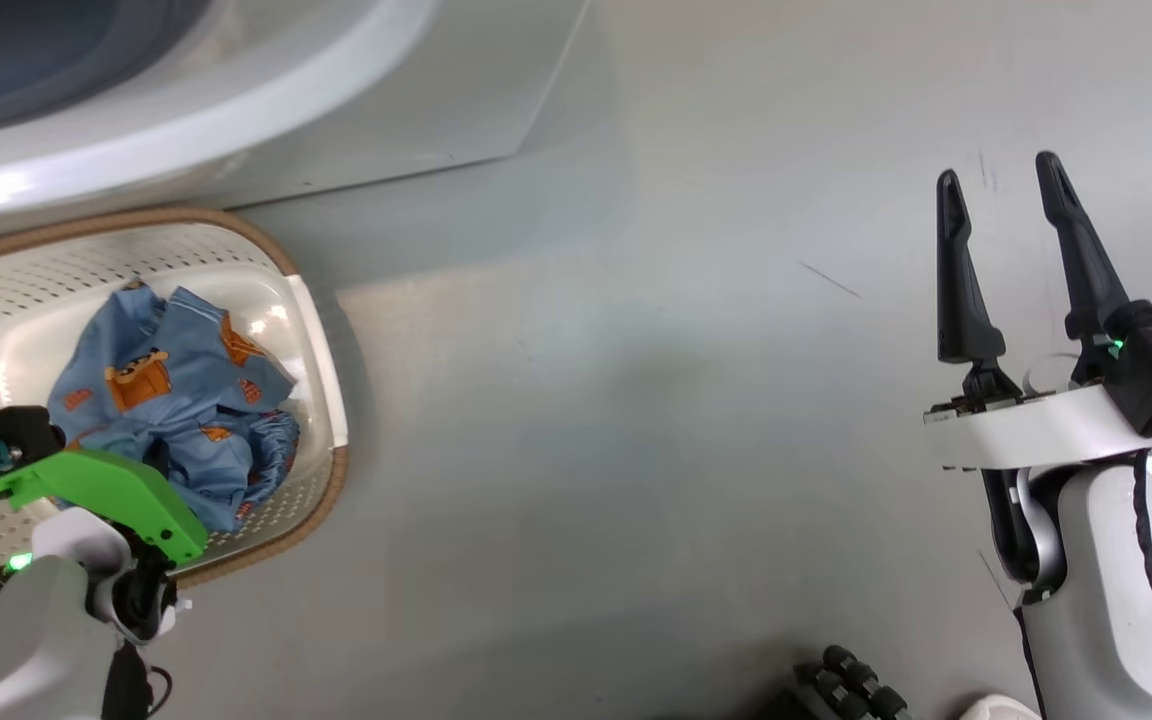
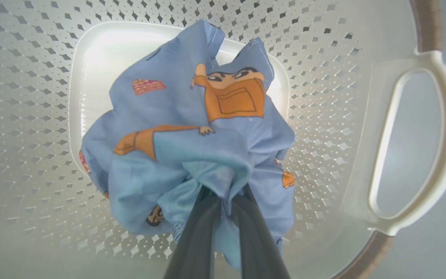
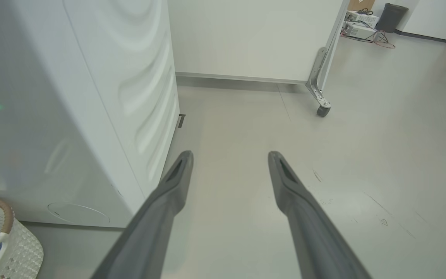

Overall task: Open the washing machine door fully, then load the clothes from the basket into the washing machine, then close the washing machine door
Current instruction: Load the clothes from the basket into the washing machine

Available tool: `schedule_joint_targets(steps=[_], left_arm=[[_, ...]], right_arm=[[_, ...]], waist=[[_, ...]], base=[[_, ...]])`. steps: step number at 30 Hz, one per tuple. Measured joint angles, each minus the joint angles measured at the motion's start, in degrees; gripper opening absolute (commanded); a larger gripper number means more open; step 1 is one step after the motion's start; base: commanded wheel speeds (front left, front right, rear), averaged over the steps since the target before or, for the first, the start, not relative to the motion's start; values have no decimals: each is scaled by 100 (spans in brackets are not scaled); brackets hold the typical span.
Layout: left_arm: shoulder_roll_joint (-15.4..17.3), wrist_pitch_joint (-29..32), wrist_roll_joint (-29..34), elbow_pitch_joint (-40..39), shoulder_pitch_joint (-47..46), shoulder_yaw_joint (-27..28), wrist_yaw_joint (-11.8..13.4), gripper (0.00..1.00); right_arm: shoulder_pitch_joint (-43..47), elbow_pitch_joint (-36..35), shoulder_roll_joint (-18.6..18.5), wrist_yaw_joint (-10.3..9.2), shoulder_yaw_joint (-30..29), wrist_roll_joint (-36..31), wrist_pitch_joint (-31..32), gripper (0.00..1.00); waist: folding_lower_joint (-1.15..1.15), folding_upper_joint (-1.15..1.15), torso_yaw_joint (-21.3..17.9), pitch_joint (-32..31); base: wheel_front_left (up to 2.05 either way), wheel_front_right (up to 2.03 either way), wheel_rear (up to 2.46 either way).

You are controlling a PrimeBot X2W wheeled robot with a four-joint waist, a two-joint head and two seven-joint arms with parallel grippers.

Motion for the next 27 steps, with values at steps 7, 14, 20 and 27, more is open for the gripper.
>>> schedule_joint_targets(steps=[7,14,20,27], left_arm=[[-185,-630,-164,-225,356,-235,0,0],[-408,-1318,-215,-394,672,-439,0,0],[-734,-1635,-16,-509,710,-624,-1,0],[-692,-1747,30,-543,1170,-769,-1,0]], right_arm=[[419,177,-126,0,-113,0,0,100],[662,310,-132,0,-161,16,0,100],[911,365,-136,0,-226,55,0,100],[1201,410,-156,0,-360,94,0,100]], waist=[[0,0,256,-557],[0,0,494,-1126],[0,0,648,-1542],[0,0,846,-2132]], base=[[0,0,0],[0,0,0],[0,0,0],[0,0,0]])
